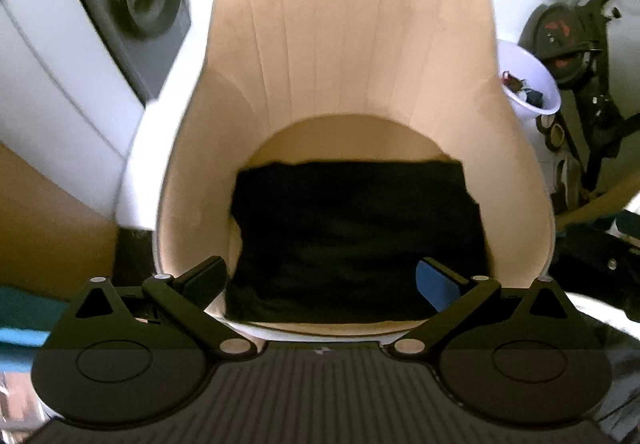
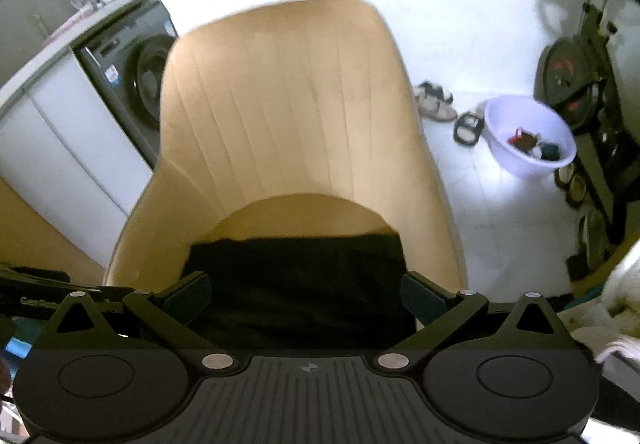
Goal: Fold clothes
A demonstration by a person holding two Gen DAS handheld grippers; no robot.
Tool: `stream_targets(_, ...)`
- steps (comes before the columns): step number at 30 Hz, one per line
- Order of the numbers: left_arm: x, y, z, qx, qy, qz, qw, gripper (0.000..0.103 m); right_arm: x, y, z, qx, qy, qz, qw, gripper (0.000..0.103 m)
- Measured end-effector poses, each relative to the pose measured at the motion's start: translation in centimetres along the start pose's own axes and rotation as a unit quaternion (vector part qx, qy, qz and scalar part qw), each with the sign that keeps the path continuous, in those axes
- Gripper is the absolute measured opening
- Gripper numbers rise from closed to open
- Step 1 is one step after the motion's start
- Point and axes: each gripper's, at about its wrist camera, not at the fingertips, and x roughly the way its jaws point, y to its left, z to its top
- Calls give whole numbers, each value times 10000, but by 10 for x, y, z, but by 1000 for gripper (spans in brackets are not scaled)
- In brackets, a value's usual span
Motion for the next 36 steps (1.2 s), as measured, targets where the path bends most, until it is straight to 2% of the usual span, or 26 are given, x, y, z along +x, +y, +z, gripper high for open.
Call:
stream_targets(3,-26,2,-12,127,-241,-31,9996,103,-28,10,-9,109,-232,-80,9996,102)
stream_targets(9,-54,23,-51,227,-411,-299,9985,103,-95,46,-47,312,-617,-464,9965,102)
stream_targets(14,-93,49,-102,293,-535,-335,9976,103,-143,87,-93,279,-757,-777,9937,102)
stream_targets(19,-117,58,-133,433,-630,-348,9965,103,-187,123,-138,344,-794,-853,9926,102)
stream_targets(23,-135,58,-151,544,-748,-328,9952,103,-219,143,-162,337,-784,-887,9924,102)
stream_targets(29,-153,55,-179,578,-803,-425,9942,103,-247,159,-186,331,-717,-891,9929,102)
stream_targets(36,-166,46,-206,533,-984,-129,9936,103,-271,163,-209,259,-762,-887,9928,102)
